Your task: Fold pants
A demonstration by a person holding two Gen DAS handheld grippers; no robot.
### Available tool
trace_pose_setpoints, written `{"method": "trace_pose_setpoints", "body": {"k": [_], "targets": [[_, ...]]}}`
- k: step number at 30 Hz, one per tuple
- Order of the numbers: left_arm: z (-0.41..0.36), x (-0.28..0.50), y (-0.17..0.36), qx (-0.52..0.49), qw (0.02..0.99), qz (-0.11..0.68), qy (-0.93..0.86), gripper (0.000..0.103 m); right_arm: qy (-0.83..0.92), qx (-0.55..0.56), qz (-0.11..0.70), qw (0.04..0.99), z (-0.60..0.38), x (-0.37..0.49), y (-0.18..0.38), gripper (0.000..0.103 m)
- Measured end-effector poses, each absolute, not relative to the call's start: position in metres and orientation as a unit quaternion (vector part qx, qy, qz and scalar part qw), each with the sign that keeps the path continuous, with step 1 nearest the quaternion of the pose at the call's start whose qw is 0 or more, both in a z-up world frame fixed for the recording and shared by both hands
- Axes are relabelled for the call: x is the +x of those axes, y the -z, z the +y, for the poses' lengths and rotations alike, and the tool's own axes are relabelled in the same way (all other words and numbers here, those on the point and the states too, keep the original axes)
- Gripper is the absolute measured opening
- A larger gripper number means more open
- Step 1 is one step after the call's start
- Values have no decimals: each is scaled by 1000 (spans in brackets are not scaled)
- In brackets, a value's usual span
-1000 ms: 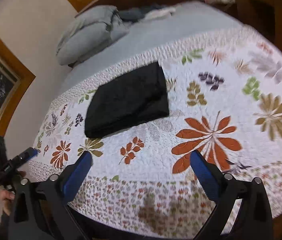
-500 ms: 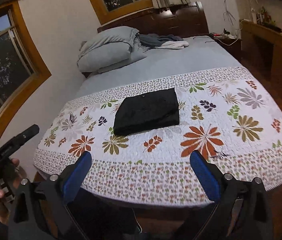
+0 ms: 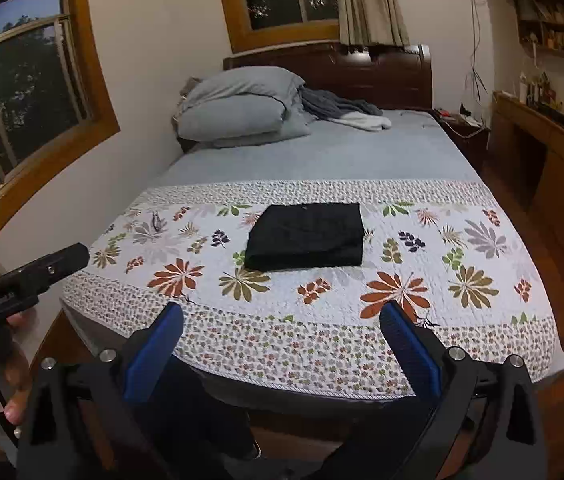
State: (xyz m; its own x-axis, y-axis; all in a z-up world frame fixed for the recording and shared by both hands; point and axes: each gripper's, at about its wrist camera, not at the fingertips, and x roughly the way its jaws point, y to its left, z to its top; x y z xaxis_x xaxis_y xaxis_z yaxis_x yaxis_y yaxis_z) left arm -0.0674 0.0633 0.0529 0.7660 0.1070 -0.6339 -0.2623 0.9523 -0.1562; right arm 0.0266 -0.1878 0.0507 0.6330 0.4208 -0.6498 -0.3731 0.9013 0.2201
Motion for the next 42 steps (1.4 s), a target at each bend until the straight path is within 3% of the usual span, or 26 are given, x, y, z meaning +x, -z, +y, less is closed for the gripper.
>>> {"method": "trace_pose_setpoints", "body": {"k": [17,42], "targets": [[53,-101,-74,-81,949,284,-109,100,-228,35,364,903,-182,7,-59,99],[57,-61,-53,-100,931,328,-125,100,-230,38,386,892,-177,35,-41,99]]}}
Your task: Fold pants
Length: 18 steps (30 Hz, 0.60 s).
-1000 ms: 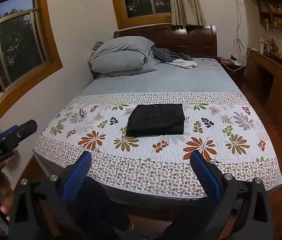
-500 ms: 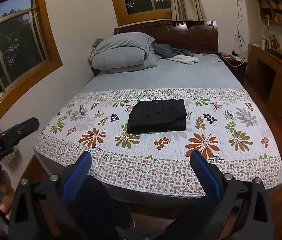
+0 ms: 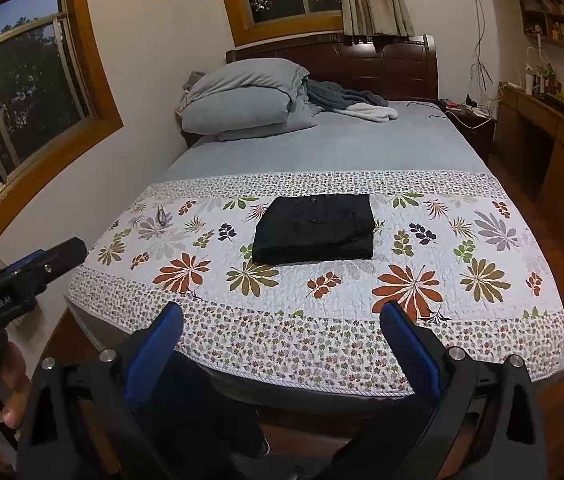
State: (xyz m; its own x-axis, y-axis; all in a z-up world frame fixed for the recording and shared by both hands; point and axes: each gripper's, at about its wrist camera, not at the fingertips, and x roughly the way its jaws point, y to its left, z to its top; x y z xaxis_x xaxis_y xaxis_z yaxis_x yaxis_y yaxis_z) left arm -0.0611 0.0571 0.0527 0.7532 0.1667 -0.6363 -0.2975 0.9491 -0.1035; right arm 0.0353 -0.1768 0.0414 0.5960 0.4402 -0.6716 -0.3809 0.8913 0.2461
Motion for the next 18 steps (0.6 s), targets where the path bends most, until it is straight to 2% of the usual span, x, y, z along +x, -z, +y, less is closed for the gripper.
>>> {"method": "trace_pose_setpoints", "body": {"k": [18], "targets": [[65,-34,-49,-99,925,342,-132,100,-229,37,399,887,-171,58,-30,99]]}}
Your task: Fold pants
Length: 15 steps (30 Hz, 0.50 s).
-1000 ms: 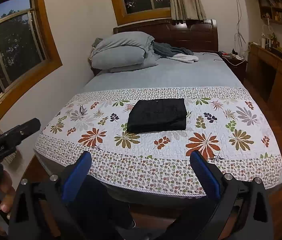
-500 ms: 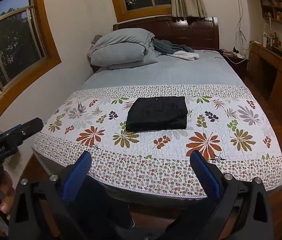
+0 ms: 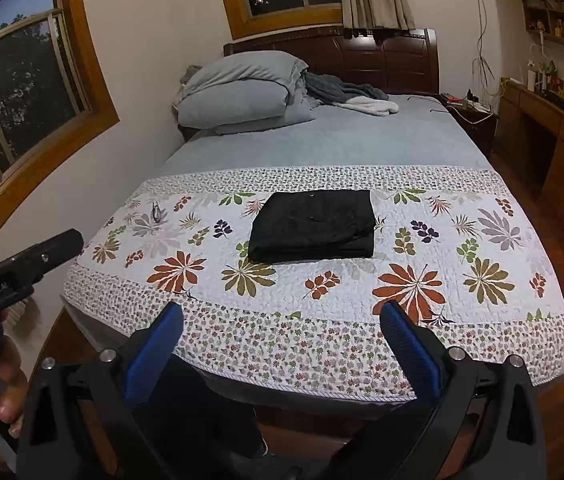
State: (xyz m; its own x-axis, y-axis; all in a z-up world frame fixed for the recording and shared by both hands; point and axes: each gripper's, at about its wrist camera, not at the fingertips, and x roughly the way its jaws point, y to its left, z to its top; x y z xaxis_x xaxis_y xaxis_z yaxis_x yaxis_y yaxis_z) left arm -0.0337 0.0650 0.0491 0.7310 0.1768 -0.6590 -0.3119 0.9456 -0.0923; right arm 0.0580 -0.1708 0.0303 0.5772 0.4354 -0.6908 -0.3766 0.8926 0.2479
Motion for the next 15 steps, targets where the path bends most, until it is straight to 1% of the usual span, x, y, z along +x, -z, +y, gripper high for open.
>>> {"method": "trace_pose_setpoints", "body": {"k": [15], "targets": [[59,-20,-54,-91,936,319,-120,100,-223,38,401,888,-170,77,-29,99]]}}
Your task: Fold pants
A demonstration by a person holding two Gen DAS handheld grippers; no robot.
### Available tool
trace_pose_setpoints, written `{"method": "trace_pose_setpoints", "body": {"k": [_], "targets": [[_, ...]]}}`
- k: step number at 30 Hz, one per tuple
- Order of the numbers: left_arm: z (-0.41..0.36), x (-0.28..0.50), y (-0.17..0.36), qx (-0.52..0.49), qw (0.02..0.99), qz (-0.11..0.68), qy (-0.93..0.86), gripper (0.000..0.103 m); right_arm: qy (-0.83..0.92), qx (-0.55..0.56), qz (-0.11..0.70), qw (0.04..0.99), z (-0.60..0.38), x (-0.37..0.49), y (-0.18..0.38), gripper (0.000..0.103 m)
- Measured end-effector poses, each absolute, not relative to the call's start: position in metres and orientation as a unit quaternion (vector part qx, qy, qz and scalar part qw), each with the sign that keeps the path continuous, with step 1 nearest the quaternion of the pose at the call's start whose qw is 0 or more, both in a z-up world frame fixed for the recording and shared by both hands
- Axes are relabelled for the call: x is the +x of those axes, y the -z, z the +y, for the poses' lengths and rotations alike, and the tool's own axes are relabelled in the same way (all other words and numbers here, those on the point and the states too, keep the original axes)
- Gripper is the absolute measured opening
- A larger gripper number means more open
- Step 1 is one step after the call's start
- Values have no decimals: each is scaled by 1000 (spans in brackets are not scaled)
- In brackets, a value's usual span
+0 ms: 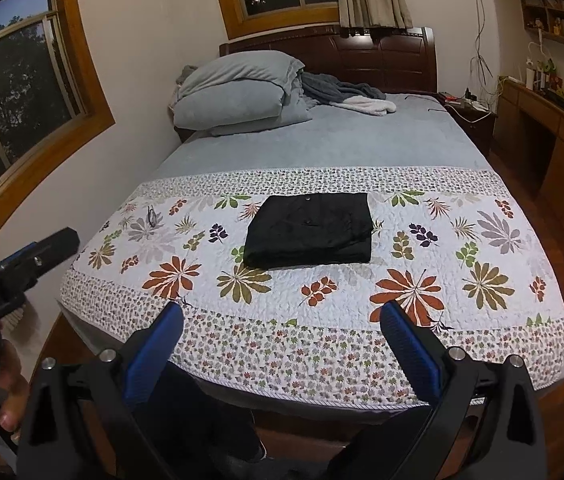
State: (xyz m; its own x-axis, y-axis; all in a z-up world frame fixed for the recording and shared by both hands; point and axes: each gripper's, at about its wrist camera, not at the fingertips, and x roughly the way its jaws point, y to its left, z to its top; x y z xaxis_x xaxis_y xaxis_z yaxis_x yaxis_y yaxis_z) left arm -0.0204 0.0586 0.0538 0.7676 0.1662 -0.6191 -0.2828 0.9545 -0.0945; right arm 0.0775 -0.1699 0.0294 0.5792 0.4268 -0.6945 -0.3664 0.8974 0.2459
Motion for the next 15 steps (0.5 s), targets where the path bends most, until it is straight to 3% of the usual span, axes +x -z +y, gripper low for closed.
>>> {"method": "trace_pose_setpoints", "body": {"k": [15], "targets": [[60,-20,-50,-90,929,336,-123,100,-215,32,395,893,-173,81,-34,99]]}}
